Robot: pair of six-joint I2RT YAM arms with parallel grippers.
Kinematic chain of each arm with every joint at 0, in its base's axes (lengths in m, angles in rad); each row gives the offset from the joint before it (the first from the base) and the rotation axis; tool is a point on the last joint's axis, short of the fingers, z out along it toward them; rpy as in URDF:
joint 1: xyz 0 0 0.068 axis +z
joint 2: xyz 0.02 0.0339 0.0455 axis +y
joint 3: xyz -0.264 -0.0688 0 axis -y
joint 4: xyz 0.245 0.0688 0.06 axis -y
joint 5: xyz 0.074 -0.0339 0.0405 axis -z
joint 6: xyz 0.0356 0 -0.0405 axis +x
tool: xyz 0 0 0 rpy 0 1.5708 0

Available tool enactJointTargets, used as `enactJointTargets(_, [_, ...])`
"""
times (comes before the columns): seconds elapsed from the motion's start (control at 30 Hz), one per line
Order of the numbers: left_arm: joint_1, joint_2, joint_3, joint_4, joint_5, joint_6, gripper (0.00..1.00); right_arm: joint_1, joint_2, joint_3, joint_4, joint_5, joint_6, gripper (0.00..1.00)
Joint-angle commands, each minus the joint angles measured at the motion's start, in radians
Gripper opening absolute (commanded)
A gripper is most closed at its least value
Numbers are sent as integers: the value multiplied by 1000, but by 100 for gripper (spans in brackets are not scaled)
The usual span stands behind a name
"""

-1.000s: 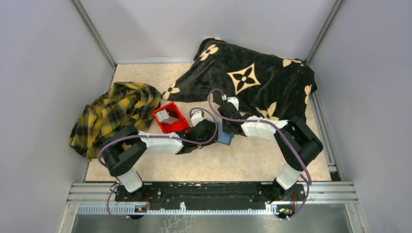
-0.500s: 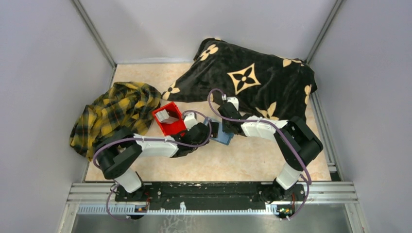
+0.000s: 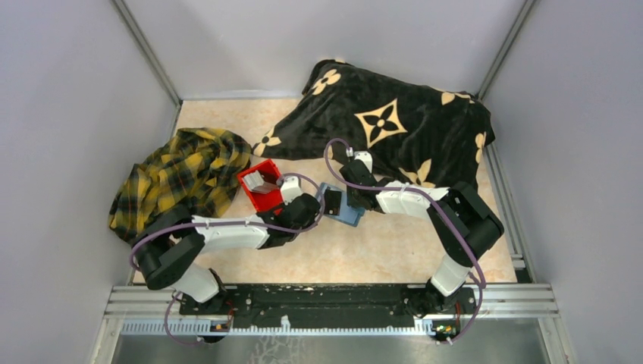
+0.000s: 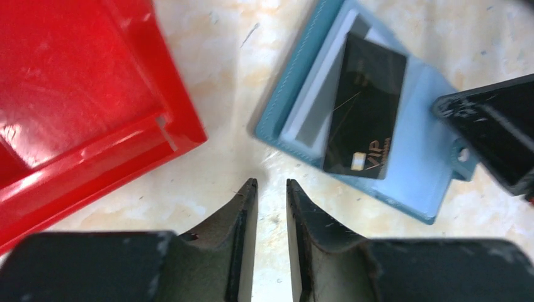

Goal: Put the credit cards into the card holder
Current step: Insert the credit card into the card holder.

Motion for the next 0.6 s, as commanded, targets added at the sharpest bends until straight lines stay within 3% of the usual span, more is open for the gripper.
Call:
enactJointTargets(0.0, [6,1,80,-24,-37,97,28,-6,72,-38,-79,-16,-6,16])
enactJointTargets(0.33, [42,84,175,20,-13,196,7,-6,72,-31,-85,-17,-8,16])
enactJointTargets(0.57, [69,170,243,23,34,230,1,-6,76,-30,-83,-17,-7,16])
